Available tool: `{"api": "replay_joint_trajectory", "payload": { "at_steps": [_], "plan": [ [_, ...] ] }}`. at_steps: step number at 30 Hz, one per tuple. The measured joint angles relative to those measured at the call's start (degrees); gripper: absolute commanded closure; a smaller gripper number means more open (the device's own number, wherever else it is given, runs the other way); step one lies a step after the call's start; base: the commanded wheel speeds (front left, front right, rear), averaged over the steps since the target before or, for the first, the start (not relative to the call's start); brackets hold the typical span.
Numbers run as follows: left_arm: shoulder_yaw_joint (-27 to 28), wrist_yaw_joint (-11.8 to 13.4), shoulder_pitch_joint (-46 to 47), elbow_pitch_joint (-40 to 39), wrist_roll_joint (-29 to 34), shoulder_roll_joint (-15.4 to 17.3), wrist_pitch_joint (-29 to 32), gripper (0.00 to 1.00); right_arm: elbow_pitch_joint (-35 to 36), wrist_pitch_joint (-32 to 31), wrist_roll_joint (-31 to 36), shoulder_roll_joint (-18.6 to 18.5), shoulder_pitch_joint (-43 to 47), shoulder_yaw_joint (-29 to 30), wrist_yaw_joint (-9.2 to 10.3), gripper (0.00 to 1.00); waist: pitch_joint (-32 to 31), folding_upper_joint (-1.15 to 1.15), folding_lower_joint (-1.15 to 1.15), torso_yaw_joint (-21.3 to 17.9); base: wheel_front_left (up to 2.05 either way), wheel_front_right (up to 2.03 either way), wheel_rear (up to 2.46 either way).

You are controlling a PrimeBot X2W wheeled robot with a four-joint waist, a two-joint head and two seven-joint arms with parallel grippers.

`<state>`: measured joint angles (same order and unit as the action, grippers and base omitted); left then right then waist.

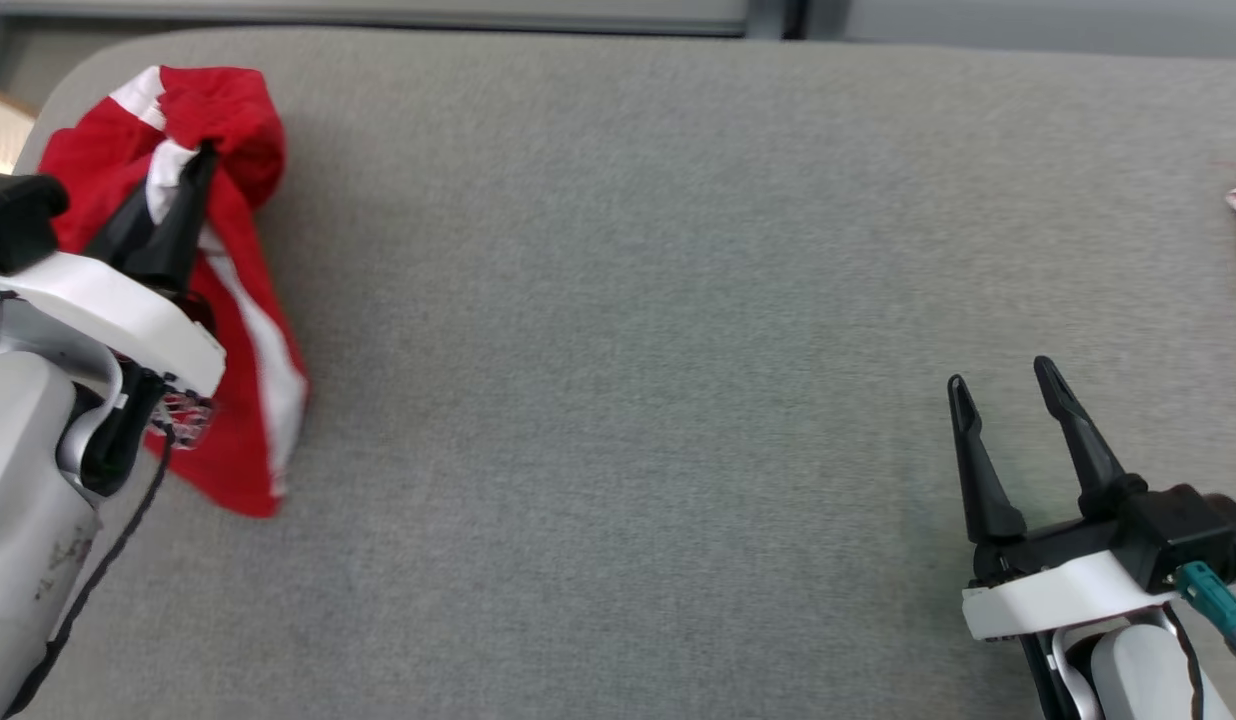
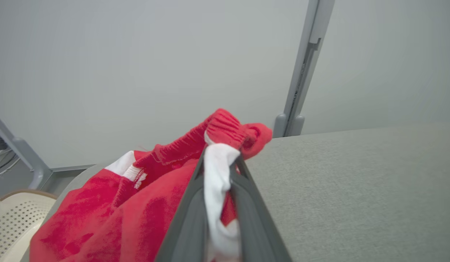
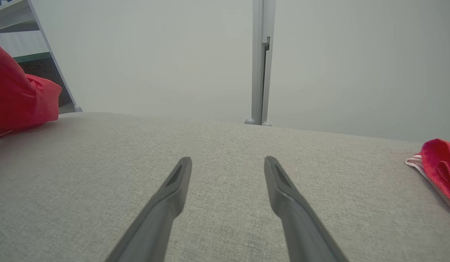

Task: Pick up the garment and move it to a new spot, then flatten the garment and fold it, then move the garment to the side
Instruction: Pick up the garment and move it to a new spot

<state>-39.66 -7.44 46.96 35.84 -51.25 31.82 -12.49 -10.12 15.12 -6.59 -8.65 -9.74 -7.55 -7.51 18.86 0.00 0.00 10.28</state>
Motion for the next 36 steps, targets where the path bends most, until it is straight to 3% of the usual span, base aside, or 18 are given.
{"api": "replay_joint_trajectory", "payload": {
  "at_steps": [5, 14, 18, 23, 24, 26, 28, 32, 36],
  "plan": [
    [0.57, 0.45, -1.34, -7.79, -0.75, -0.25, -1.22, 1.0, -0.1, 0.0, -0.38, 2.2, 1.23, 0.97, 0.0, 0.0, -3.85, 0.0, 0.0, -3.79, 0.0, 0.0, 0.0],
    [-0.53, 7.01, -4.3, -22.2, -1.14, -2.42, 1.72, 1.0, 0.2, -0.01, -0.92, 4.43, 2.2, 1.65, 0.01, 0.0, -8.38, 0.0, 0.0, -12.97, 0.0, 0.0, 0.0],
    [-2.82, 9.05, -8.22, -24.73, -1.47, -5.56, 1.96, 1.0, 0.69, 0.0, -1.09, 5.17, 2.62, 1.71, 0.01, 0.0, -9.1, 0.0, 0.0, -16.97, 0.0, 0.0, 0.0],
    [-7.19, 9.44, -12.09, -21.32, -1.79, -11.29, 2.19, 1.0, 1.09, 0.0, -1.24, 5.56, 2.63, 1.48, 0.01, 0.0, -7.68, 0.0, 0.0, -20.14, 0.0, 0.0, 0.0],
    [-8.02, 9.17, -12.7, -19.96, -1.92, -12.46, 2.5, 0.75, 1.1, 0.0, -1.26, 5.58, 2.53, 1.52, 0.01, 0.0, -7.12, 0.0, 0.0, -20.53, 0.0, 0.0, 0.0],
    [-10.43, 8.42, -13.85, -17.35, -2.12, -14.25, 3.7, 0.0, 1.27, 0.0, -1.38, 5.69, 2.2, 1.64, 0.01, 0.0, -6.12, 0.0, 0.0, -21.21, 0.0, 0.0, 0.0],
    [-13.29, 7.54, -15.23, -14.11, -1.61, -16.59, 4.33, 0.0, 1.32, 0.0, -1.38, 5.72, 2.09, 2.04, 0.01, 0.0, -5.1, 0.0, 0.0, -21.93, 0.0, 0.0, 0.0],
    [-14.15, 6.69, -18.1, -12.29, -1.63, -17.98, 1.69, 0.0, 1.21, 0.0, -1.32, 5.75, 2.57, 2.88, 0.01, 0.0, -5.8, 0.0, 0.0, -21.65, 0.0, 0.0, 0.0],
    [-10.33, 7.71, -21.43, -14.78, -1.08, -18.13, -1.98, 0.0, 0.9, 0.0, -1.3, 5.76, 4.01, 2.92, 0.01, 0.0, -7.78, 0.0, 0.0, -20.26, 0.0, 0.0, 0.0]
  ]
}}
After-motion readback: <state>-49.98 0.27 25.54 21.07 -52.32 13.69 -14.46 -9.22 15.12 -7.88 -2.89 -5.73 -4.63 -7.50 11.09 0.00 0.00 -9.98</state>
